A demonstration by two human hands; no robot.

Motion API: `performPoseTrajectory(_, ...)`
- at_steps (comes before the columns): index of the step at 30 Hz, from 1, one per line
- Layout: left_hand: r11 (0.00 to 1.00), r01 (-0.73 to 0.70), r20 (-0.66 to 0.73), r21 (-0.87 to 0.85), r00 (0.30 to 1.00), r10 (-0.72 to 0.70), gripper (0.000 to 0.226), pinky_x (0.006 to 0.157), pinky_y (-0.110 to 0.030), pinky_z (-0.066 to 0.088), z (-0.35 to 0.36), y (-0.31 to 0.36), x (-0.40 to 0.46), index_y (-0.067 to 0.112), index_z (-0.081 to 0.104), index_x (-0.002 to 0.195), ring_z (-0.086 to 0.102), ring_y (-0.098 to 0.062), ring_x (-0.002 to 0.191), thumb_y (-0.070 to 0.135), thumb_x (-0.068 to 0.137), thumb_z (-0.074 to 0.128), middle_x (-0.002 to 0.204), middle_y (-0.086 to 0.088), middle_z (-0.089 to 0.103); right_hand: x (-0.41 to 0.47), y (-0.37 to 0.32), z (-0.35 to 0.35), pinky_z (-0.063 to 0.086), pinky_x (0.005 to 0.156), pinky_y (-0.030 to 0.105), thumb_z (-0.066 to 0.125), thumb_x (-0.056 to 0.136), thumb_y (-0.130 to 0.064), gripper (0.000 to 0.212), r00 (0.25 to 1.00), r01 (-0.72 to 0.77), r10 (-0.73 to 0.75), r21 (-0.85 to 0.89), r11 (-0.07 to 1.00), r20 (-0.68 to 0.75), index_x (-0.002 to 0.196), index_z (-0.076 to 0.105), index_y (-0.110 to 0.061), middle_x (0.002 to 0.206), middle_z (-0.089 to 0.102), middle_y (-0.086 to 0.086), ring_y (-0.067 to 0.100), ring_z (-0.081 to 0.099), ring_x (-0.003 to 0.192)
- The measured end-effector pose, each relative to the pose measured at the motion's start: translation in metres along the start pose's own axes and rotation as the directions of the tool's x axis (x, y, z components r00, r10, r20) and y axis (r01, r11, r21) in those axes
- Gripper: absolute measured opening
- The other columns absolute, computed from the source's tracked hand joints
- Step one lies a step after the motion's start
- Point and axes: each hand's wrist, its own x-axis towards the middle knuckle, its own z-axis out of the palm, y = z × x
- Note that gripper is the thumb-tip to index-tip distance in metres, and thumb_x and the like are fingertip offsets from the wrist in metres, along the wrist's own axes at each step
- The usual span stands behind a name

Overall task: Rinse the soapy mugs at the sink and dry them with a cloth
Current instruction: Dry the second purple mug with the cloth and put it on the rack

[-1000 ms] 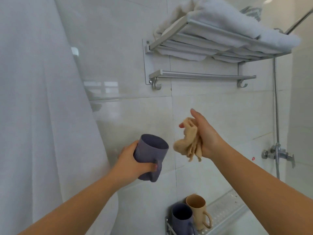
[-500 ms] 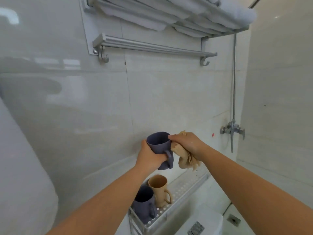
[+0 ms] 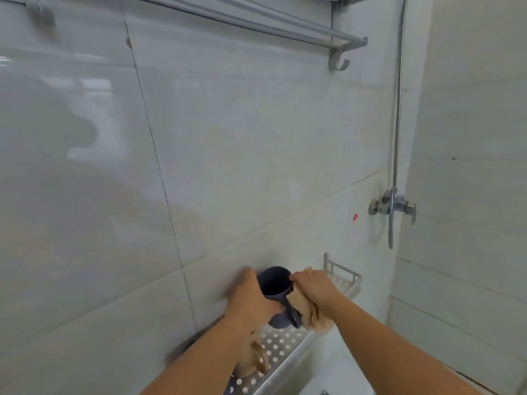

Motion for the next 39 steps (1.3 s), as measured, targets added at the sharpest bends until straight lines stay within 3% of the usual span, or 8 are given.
performPoseTrajectory(5, 0.856, 0.015, -0.055, 0.517, 0.998, 0.016, 0.07, 0.087, -0.028, 0.047, 0.011, -0.007, 0.006, 0.019, 0.051, 0.12, 0.049, -0.02, 0.115, 0.054, 0.064, 0.074, 0.121, 0.0, 0.054, 0.016, 0.023, 0.012, 0.04, 0.057, 0.027, 0.06, 0.087, -0.017, 0.014, 0.997, -0.049, 0.05, -0.023, 0.999, 0.051, 0.081, 0.059, -0.005, 0.079, 0.059, 0.011, 0.018, 0.053, 0.067)
performPoseTrajectory(9, 0.726, 0.003, -0.033, 0.687, 0.999, 0.027, 0.066, 0.093, -0.031, 0.04, 0.018, -0.011, 0.007, 0.015, 0.048, 0.128, 0.039, -0.025, 0.122, 0.051, 0.076, 0.068, 0.128, -0.006, 0.045, 0.02, 0.033, 0.019, 0.041, 0.059, 0.025, 0.058, 0.089, -0.017, 0.013, 0.994, -0.069, 0.075, -0.072, 0.995, 0.076, 0.082, 0.059, -0.006, 0.078, 0.06, 0.008, 0.016, 0.054, 0.068)
performPoseTrajectory(21, 0.625, 0.049, -0.105, 0.779, 0.993, 0.053, 0.061, 0.1, -0.035, 0.035, 0.03, -0.016, -0.004, 0.009, 0.045, 0.131, 0.037, -0.029, 0.124, 0.048, 0.086, 0.058, 0.132, -0.01, 0.045, 0.025, 0.047, 0.024, 0.041, 0.066, 0.022, 0.053, 0.095, -0.023, 0.023, 0.994, -0.015, 0.037, -0.206, 0.978, 0.104, 0.075, 0.056, -0.014, 0.079, 0.058, 0.002, 0.012, 0.053, 0.071)
performPoseTrajectory(26, 0.696, -0.021, -0.092, 0.718, 0.988, 0.124, 0.046, 0.1, -0.034, 0.033, 0.01, -0.007, -0.017, 0.015, 0.049, 0.126, 0.038, -0.028, 0.124, 0.042, 0.089, 0.054, 0.131, -0.007, 0.046, 0.01, 0.019, 0.015, 0.037, 0.07, 0.027, 0.052, 0.095, -0.03, 0.026, 0.998, 0.061, -0.056, -0.279, 0.958, 0.024, 0.083, 0.057, -0.008, 0.084, 0.058, 0.005, 0.014, 0.053, 0.075)
performPoseTrajectory(29, 0.83, -0.031, -0.067, 0.556, 0.994, 0.082, 0.025, 0.093, -0.034, 0.041, -0.013, 0.01, -0.022, 0.018, 0.061, 0.107, 0.052, -0.024, 0.11, 0.034, 0.091, 0.051, 0.116, -0.005, 0.059, -0.004, -0.014, 0.006, 0.042, 0.072, 0.029, 0.059, 0.092, -0.033, 0.027, 0.995, 0.096, -0.093, -0.164, 0.982, 0.029, 0.086, 0.056, -0.007, 0.085, 0.057, 0.008, 0.021, 0.056, 0.081)
performPoseTrajectory(32, 0.989, 0.129, -0.025, -0.069, 0.991, -0.131, 0.018, 0.079, -0.032, 0.043, -0.047, 0.039, -0.034, 0.018, 0.061, 0.091, 0.055, -0.015, 0.083, 0.033, 0.095, 0.05, 0.089, 0.001, 0.06, -0.026, -0.06, 0.001, 0.046, 0.068, 0.031, 0.061, 0.091, -0.028, 0.022, 0.989, 0.06, -0.056, -0.025, 0.998, 0.14, 0.089, 0.06, -0.006, 0.084, 0.061, 0.01, 0.023, 0.059, 0.078)
performPoseTrajectory(35, 0.754, 0.269, 0.256, -0.599, 0.957, -0.138, 0.054, 0.088, -0.035, 0.044, -0.093, 0.059, -0.055, 0.016, 0.064, 0.11, 0.062, -0.018, 0.1, 0.063, 0.093, 0.043, 0.107, -0.001, 0.068, -0.057, -0.109, 0.0, 0.04, 0.047, 0.022, 0.049, 0.095, -0.02, 0.022, 0.955, -0.006, -0.047, 0.178, 0.984, 0.294, 0.078, 0.056, -0.009, 0.063, 0.054, 0.006, 0.015, 0.051, 0.054)
performPoseTrajectory(39, 0.772, 0.048, 0.115, -0.634, 0.993, 0.033, 0.037, 0.086, -0.033, 0.043, -0.156, 0.076, -0.096, 0.022, 0.064, 0.109, 0.065, -0.014, 0.098, 0.053, 0.091, 0.056, 0.113, 0.001, 0.069, -0.109, -0.175, 0.003, 0.048, 0.061, 0.028, 0.047, 0.096, -0.012, 0.018, 0.912, 0.047, -0.182, 0.347, 0.937, 0.368, 0.09, 0.06, -0.001, 0.07, 0.059, 0.01, 0.018, 0.056, 0.063)
